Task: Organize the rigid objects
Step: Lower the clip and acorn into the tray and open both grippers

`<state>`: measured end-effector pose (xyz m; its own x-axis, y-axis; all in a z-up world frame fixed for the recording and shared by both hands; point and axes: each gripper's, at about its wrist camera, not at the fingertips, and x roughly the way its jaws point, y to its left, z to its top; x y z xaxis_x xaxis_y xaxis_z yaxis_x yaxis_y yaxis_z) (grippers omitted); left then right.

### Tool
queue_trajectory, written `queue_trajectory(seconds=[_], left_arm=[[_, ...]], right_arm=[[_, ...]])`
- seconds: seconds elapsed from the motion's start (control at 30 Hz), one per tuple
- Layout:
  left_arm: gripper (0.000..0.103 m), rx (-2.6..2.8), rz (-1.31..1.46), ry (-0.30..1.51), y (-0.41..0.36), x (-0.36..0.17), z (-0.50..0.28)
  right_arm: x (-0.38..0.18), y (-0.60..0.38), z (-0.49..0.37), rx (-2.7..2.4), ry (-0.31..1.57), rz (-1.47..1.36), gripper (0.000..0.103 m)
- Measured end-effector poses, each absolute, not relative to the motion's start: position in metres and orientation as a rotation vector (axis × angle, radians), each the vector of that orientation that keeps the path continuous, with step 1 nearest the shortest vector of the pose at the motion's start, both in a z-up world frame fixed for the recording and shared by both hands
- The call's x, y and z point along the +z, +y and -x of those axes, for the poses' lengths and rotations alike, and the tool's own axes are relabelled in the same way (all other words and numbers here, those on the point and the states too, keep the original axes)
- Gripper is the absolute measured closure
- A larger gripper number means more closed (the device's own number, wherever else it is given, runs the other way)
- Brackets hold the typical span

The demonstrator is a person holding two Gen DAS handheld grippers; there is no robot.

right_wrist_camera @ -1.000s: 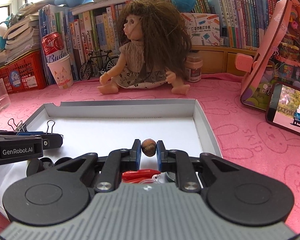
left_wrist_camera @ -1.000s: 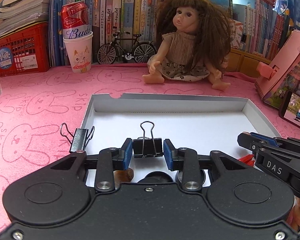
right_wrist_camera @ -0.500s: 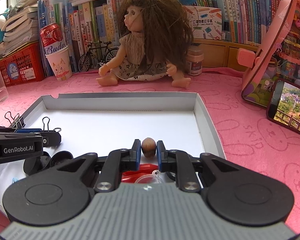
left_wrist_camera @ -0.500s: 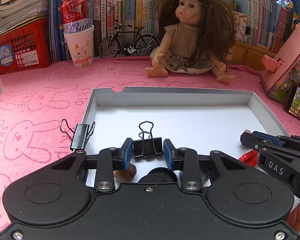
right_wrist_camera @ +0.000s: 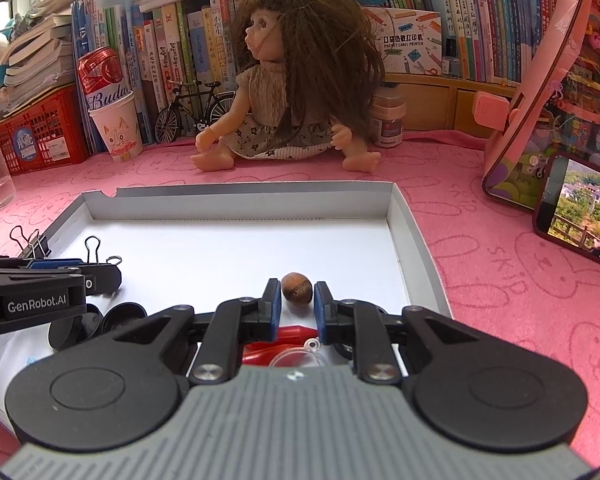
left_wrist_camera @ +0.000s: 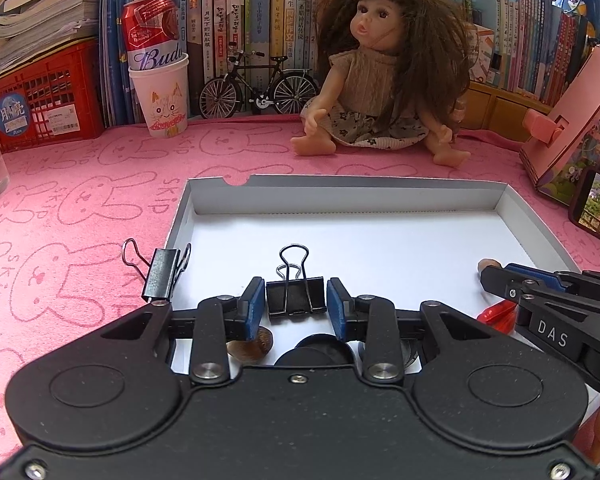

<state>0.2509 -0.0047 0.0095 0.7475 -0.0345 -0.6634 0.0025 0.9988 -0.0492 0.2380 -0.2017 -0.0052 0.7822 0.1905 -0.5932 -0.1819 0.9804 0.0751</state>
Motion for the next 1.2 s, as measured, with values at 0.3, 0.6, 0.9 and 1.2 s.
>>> queue_trajectory(seconds=[0.3,0.6,0.9,1.2], left_arm=[[0.054,-0.023,0.044,0.696,-0.005,0.015,-0.243],[0.034,-0.031,0.013,0.641,-0.010,0.027,-0.227],[0.027,-0.055,0.041,0.619,-0.009,0.039,-0.209],[0.023,-0.071,0.091,0.601,-0.001,0.047,-0.182]], right_arm=[[0.000,-0.204,-0.233,0.208,0.624,-0.034,0.059],[0.009,-0.207,-0.222,0.213,0.594,-0.050,0.046],[0.021,-0.209,-0.206,0.211,0.552,-0.045,0.029],[0.028,-0.212,-0.184,0.217,0.513,-0.033,0.021]])
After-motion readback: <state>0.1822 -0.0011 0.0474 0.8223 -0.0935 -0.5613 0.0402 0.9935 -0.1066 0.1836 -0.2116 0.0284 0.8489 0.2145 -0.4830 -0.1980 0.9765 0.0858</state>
